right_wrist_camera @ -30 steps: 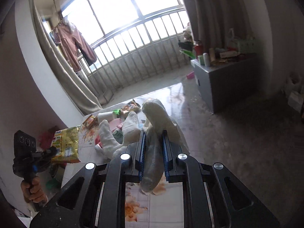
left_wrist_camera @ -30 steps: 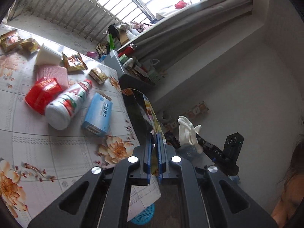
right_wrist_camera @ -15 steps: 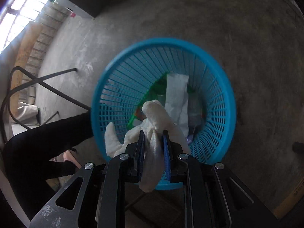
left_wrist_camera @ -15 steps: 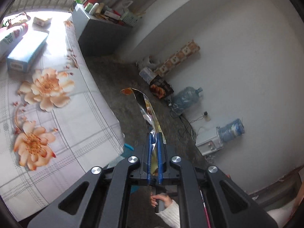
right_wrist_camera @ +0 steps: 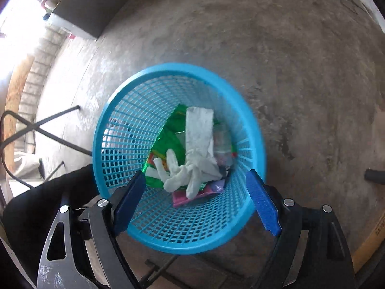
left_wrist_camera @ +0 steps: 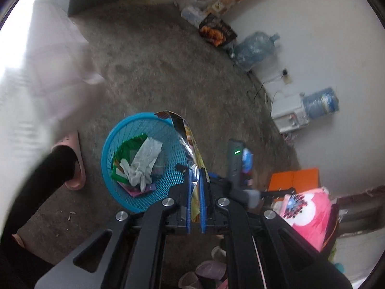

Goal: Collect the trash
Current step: 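Carry the glove and wrapper over the blue basket and open both grippers, then move both open grippers back over the table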

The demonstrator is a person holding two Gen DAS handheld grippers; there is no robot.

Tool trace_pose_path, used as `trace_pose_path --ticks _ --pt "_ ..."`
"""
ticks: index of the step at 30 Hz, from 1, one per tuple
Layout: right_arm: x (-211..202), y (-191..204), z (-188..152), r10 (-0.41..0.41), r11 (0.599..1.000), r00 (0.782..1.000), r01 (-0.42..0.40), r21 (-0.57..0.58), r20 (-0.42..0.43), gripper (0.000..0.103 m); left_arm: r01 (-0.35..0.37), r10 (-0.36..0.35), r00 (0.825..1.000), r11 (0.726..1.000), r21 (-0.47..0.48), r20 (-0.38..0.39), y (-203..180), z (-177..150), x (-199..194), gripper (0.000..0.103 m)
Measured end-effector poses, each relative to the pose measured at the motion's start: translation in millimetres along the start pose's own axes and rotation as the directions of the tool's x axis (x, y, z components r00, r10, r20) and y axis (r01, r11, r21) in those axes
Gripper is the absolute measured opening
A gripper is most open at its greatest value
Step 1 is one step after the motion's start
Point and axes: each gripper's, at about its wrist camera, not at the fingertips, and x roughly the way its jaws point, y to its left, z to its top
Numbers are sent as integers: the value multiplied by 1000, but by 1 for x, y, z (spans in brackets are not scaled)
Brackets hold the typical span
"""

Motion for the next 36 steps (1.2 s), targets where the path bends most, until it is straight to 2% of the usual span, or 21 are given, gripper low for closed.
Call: trace_pose_path --ticks 1,4,5,6,8,9,12,15,16,18,19,21,23,24,25,26,27,29,31,33,36 --pt "-8 -7 -1 0 1000 1000 -1 18 15 81 -33 33 999 999 15 -14 0 2 19 7" --pt "-28 -24 -4 -11 999 999 8 49 52 81 -150 155 988 976 160 -22 -2 6 70 14" --pt "-32 -29 -2 -14 999 998 12 49 59 81 -189 201 978 962 197 -48 0 6 84 25" --pt "-38 -31 -2 -21 999 998 18 48 67 81 -224 246 965 953 205 -88 6 8 96 40" --pt "-51 -34 1 -24 999 995 19 47 93 81 -264 287 951 948 178 -119 18 10 101 41" --pt "-57 -33 1 -18 999 994 12 48 111 81 -262 282 954 950 169 -106 21 10 95 41" --pt "-74 -25 5 5 999 989 -12 42 148 81 -245 251 968 958 151 -26 25 9 62 41" --pt "-91 -6 13 38 999 983 -39 2 180 81 -228 221 974 956 186 56 13 5 23 41" --pt "-98 3 14 52 999 980 -49 -21 193 81 -212 198 976 957 200 89 8 2 3 41" --pt "-112 25 19 85 995 972 -70 -72 218 81 -138 112 984 970 198 137 1 -6 -44 41" --pt "-120 37 21 104 992 967 -84 -97 231 81 -111 80 982 976 188 169 0 -10 -69 41" --pt "-134 63 26 150 982 956 -114 -152 252 81 -92 42 964 979 183 261 0 -20 -126 41" --pt "-146 90 32 193 968 946 -141 -206 262 81 -75 13 936 984 164 351 9 -30 -181 41" --pt "-151 105 35 219 959 940 -158 -235 263 81 -98 34 914 986 137 405 19 -33 -208 43" --pt "-156 120 37 241 949 934 -170 -265 265 81 -147 87 887 984 98 454 30 -36 -233 44" --pt "-162 137 39 260 938 928 -177 -298 266 81 -205 154 852 978 48 501 46 -38 -257 49" --pt "-167 154 41 278 925 924 -184 -333 263 81 -261 226 809 965 -13 542 67 -40 -280 52" --pt "-176 191 42 320 891 914 -201 -408 249 81 -368 398 714 913 -175 576 117 -43 -322 53" --pt "-183 229 41 358 851 906 -215 -480 228 81 -396 509 641 860 -321 575 170 -47 -358 53" --pt "-185 269 41 392 804 899 -231 -548 197 82 -366 555 611 830 -420 564 225 -47 -386 52" --pt "-185 335 40 429 729 891 -246 -638 147 82 -351 578 610 810 -469 542 293 -35 -407 52"
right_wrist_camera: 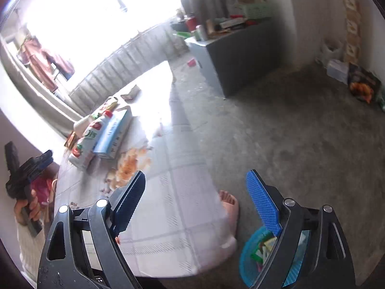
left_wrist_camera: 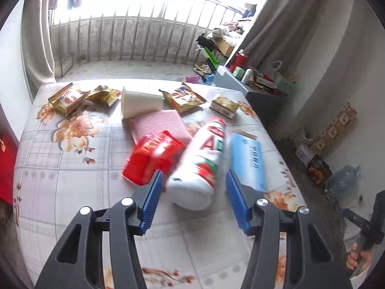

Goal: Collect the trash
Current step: 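Move both open grippers back over the table, then grasp the red mesh bag with the left gripper while the right gripper grasps the pink sponge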

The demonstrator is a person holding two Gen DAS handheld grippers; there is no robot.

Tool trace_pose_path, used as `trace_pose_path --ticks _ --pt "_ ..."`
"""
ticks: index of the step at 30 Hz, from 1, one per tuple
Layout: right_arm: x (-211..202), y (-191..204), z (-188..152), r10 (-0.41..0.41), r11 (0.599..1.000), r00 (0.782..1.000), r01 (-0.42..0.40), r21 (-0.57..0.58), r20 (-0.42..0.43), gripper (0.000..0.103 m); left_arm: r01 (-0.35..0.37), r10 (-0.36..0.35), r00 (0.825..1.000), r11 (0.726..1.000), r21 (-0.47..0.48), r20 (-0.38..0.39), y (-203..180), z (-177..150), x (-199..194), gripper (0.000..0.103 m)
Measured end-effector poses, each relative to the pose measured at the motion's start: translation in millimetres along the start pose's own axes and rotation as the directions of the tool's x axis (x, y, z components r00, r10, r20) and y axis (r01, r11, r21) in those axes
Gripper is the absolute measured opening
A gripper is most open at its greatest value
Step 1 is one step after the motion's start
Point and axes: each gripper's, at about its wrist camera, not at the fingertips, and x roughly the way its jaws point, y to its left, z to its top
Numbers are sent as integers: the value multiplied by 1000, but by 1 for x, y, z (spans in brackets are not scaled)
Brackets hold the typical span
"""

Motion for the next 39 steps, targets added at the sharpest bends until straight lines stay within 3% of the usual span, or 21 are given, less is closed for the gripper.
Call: trace_pose_path --ticks 3,5,7,10,14,15,17,21,24,26,28,30,34,36,39 --pt "31 55 40 79 990 997 -80 -115 -18 82 30 -29 999 999 -18 27 32 17 33 56" --pt "53 97 64 83 972 996 -85 -217 -19 83 52 -52 997 998 -20 -51 43 22 62 64" --pt "74 135 84 68 953 997 -71 -295 -20 84 54 -57 989 998 -25 -133 51 22 86 64" --pt "104 186 104 99 910 994 -111 -398 -49 86 16 -13 986 1000 20 -165 55 19 103 64" --pt "149 239 123 81 869 988 -136 -475 -134 87 56 -46 980 997 48 -195 52 12 100 52" --pt "160 250 124 87 855 982 -159 -493 -165 87 50 -39 978 998 50 -203 52 9 99 42" --pt "187 273 124 76 825 967 -198 -529 -244 88 56 -47 976 998 37 -213 55 2 93 35" --pt "238 318 113 19 760 915 -275 -589 -402 91 72 -76 977 997 -26 -199 71 -13 69 24" --pt "275 344 100 -84 736 886 -253 -628 -455 92 74 -87 981 994 -82 -175 88 -24 47 21" --pt "297 350 95 -136 754 863 -229 -616 -487 92 56 -73 984 993 -104 -164 97 -32 36 21" --pt "309 355 94 -193 777 857 -164 -608 -478 92 48 -65 985 992 -113 -157 104 -39 27 21" --pt "313 356 95 -185 806 855 -151 -573 -485 92 53 -72 985 990 -129 -155 109 -46 22 21" --pt "322 361 95 -141 854 820 -182 -487 -554 93 63 -82 987 989 -134 -141 114 -53 15 21" --pt "331 365 90 -191 853 810 -142 -501 -554 95 73 -92 987 987 -141 -133 116 -54 14 21" --pt "337 371 79 -257 818 827 -90 -569 -500 97 87 -104 988 986 -145 -114 117 -55 9 21"
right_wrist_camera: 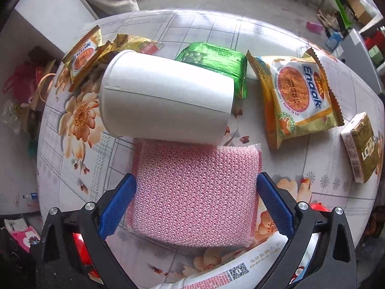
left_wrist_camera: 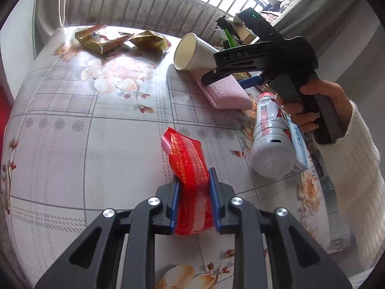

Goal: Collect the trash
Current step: 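Grasp the red mesh bag with the left gripper while the right gripper grasps the pink sponge, then carry the red bag and pink sponge to the blue basket and open both grippers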

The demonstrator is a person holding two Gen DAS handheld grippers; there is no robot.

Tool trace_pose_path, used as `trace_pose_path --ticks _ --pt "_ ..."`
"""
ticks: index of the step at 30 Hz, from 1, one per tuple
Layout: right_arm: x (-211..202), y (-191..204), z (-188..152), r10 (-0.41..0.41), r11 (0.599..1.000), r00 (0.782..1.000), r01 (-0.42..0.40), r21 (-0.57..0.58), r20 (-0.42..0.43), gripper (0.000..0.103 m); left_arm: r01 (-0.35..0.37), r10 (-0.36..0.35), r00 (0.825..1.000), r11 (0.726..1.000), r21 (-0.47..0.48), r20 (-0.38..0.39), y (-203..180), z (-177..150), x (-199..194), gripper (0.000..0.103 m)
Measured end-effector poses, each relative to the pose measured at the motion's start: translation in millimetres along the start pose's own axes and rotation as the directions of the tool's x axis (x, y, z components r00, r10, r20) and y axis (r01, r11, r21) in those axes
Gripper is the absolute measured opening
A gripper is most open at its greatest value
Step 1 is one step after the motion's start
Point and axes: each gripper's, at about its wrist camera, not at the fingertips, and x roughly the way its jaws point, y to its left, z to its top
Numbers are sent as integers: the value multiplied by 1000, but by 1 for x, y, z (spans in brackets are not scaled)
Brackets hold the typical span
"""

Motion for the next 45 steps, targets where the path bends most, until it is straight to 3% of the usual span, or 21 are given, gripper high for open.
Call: trace_pose_path --ticks 3,6,10,13,15,19,23,27,30,32,33,35,36,39,41,43,45 --pt "-2 3 -5 -13 1000 999 13 13 31 96 16 -16 1000 1000 2 8 -3 -3 -4 22" --pt "-7 2 -12 0 1000 999 0 -2 45 89 9 -9 1000 1000 3 9 -5 -4 -7 22" --pt "-23 -10 -32 56 998 997 -57 24 53 88 21 -20 1000 1000 -8 20 -10 -6 -19 21" --pt "-50 -12 -44 109 991 986 -118 64 126 88 5 -5 999 1000 -8 43 -17 -6 -34 21" --pt "-84 -12 -61 149 984 966 -166 62 212 88 -8 8 998 1000 -10 61 -25 -7 -49 21" --pt "-152 -17 -96 228 970 898 -244 -4 375 88 -49 47 991 999 10 124 -50 -15 -84 21" --pt "-216 -44 -159 313 939 789 -342 -45 528 88 -34 27 987 999 41 158 -83 -27 -114 21" --pt "-264 -89 -260 285 933 702 -359 -21 653 88 7 -30 984 992 128 177 -134 -41 -136 21" --pt "-285 -135 -362 256 900 643 -431 65 722 88 80 -115 980 976 202 165 -177 -56 -140 21" --pt "-288 -164 -429 117 896 658 -393 206 744 88 125 -162 977 960 251 136 -205 -66 -137 21" --pt "-284 -176 -462 33 890 680 -353 287 732 88 154 -191 975 949 275 113 -219 -71 -133 21" --pt "-259 -198 -519 -108 855 752 -264 447 650 89 210 -241 969 925 316 62 -248 -80 -124 21" --pt "-237 -208 -543 -131 821 795 -249 514 593 90 230 -258 965 914 335 41 -262 -84 -118 21" --pt "-145 -239 -603 -103 656 890 -275 703 445 90 279 -293 956 880 385 -23 -299 -96 -98 21" --pt "-73 -247 -628 -87 576 943 -216 788 322 90 301 -302 951 864 404 -63 -318 -103 -82 22" --pt "-2 -254 -643 -54 511 978 -148 847 203 91 309 -293 950 857 412 -103 -332 -109 -64 21" --pt "65 -260 -648 -1 460 999 -34 887 39 91 343 -307 939 847 407 -152 -343 -117 -51 21"
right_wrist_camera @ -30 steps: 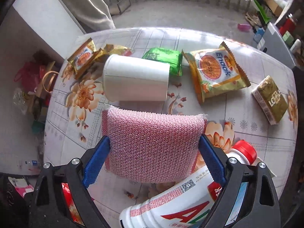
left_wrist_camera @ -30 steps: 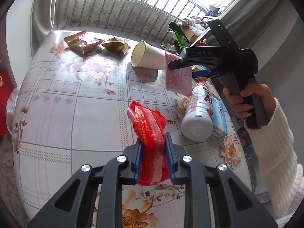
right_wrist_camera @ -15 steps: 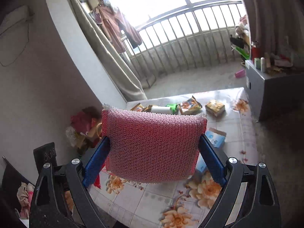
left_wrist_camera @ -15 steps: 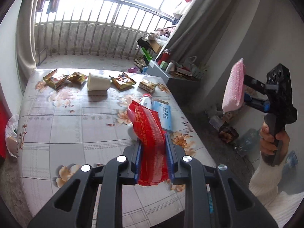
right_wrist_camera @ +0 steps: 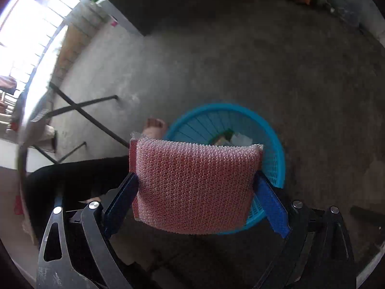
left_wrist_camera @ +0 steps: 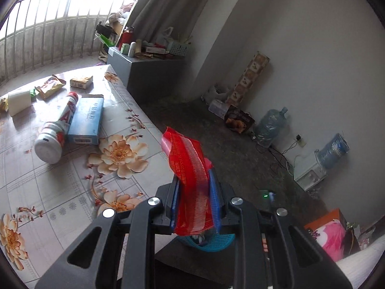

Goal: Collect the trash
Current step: 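Carry the red bag and pink sponge to the blue basket and open both grippers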

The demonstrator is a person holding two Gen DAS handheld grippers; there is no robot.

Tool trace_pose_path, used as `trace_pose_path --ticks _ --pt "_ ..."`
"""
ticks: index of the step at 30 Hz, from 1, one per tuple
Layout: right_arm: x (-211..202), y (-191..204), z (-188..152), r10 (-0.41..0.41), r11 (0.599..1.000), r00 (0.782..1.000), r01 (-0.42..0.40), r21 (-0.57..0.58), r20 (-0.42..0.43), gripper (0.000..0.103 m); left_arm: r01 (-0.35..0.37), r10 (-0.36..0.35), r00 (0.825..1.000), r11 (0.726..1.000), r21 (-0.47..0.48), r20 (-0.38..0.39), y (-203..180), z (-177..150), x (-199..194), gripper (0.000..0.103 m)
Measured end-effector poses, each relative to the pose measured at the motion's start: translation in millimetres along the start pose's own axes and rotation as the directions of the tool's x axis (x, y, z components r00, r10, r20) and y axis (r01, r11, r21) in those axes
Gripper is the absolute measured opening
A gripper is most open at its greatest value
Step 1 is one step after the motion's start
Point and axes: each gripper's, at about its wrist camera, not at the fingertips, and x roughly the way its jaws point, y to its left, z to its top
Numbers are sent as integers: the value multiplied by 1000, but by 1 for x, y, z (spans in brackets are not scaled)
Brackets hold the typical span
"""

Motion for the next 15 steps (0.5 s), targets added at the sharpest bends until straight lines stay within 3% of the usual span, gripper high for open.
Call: trace_pose_path --ticks 2,6,8,9,11,12,13,15 --pt "56 -11 0 -39 998 990 45 36 -138 92 5 -4 1000 1000 26 -31 -12 -2 14 22" --pt "124 -24 -3 124 983 938 -72 168 -322 94 10 -2 996 996 85 -93 -31 -6 38 22" --pt "133 -26 -1 175 969 928 -104 222 -328 96 30 -19 992 995 93 -122 -36 -8 51 23" --pt "134 -30 3 149 971 934 -75 228 -326 96 38 -25 991 995 95 -134 -37 -9 56 23" --pt "128 -13 11 -54 996 951 74 57 -305 95 47 -32 989 994 98 -147 -41 -10 66 23" --pt "120 -1 17 -102 995 961 101 -18 -257 95 56 -41 987 994 95 -154 -42 -10 69 23" --pt "110 5 20 -116 993 969 111 -36 -219 95 71 -55 984 993 91 -169 -43 -11 74 23" --pt "90 3 25 -43 998 984 49 31 -171 95 103 -82 975 990 92 -207 -47 -14 87 23"
